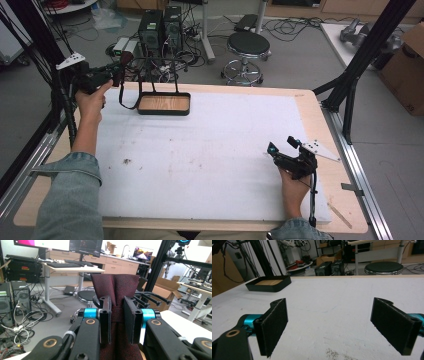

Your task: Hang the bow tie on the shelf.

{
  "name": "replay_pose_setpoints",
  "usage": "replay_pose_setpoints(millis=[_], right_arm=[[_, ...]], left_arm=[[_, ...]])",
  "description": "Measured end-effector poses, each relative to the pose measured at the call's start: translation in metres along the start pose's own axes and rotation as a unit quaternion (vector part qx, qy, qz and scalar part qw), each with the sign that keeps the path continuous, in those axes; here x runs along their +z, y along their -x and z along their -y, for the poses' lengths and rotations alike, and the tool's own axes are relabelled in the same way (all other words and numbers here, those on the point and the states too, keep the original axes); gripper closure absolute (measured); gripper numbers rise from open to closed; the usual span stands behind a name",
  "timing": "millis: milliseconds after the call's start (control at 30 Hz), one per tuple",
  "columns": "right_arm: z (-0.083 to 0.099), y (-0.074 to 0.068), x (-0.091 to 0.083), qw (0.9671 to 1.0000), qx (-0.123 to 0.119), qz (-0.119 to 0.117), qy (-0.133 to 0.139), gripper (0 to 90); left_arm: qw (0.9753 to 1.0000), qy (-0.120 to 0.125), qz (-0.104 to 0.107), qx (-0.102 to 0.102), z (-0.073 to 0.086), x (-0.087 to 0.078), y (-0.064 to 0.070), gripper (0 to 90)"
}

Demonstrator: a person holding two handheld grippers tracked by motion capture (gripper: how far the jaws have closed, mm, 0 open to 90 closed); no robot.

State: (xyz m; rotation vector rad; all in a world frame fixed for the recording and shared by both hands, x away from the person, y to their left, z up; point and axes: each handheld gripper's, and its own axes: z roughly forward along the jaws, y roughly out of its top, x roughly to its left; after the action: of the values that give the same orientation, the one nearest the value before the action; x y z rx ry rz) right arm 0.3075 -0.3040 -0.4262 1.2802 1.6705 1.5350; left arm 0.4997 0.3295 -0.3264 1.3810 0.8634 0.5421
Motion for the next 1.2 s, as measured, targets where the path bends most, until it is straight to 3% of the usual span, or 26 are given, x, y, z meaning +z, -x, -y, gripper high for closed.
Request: replay_pose_setpoints(millis=[133, 467, 600, 700, 833, 967, 1200], right_arm=[[0.000, 0.000, 0.000, 1.0000, -0.005, -0.001, 0.000, 13.6], [0.000, 0.000, 0.000, 1.0000, 0.000, -0.002, -0.003, 13.7], [0.000, 0.000, 0.001, 1.0000, 0.000, -0.003, -0.003, 13.8], [0.000, 0.000, 0.001, 1.0000, -0.001, -0.003, -0.004, 13.9], [0.000, 0.000, 0.001, 1.0000, -0.001, -0.003, -0.004, 13.9], [0.000, 0.000, 0.001, 1.0000, -0.001, -0.004, -0.004, 13.9], [0.000, 0.000, 0.001, 1.0000, -0.001, -0.004, -0.004, 13.9]], left_arm=[[1.0000, 0.006, -0.001, 0.001, 0.000, 0.001, -0.001, 76.2], [0.9997, -0.007, -0.021, 0.000, -0.003, 0.004, -0.010, 76.2], [0.9988, -0.031, -0.036, 0.011, 0.002, 0.007, -0.014, 76.1], [0.9990, -0.027, -0.036, -0.003, 0.007, 0.008, -0.017, 76.0], [0.9984, -0.038, -0.042, -0.002, 0.013, 0.011, -0.019, 75.7], [0.9984, -0.033, -0.042, -0.017, 0.021, 0.009, -0.023, 75.5], [0.9981, -0.042, -0.043, -0.015, 0.028, 0.006, -0.026, 74.4]])
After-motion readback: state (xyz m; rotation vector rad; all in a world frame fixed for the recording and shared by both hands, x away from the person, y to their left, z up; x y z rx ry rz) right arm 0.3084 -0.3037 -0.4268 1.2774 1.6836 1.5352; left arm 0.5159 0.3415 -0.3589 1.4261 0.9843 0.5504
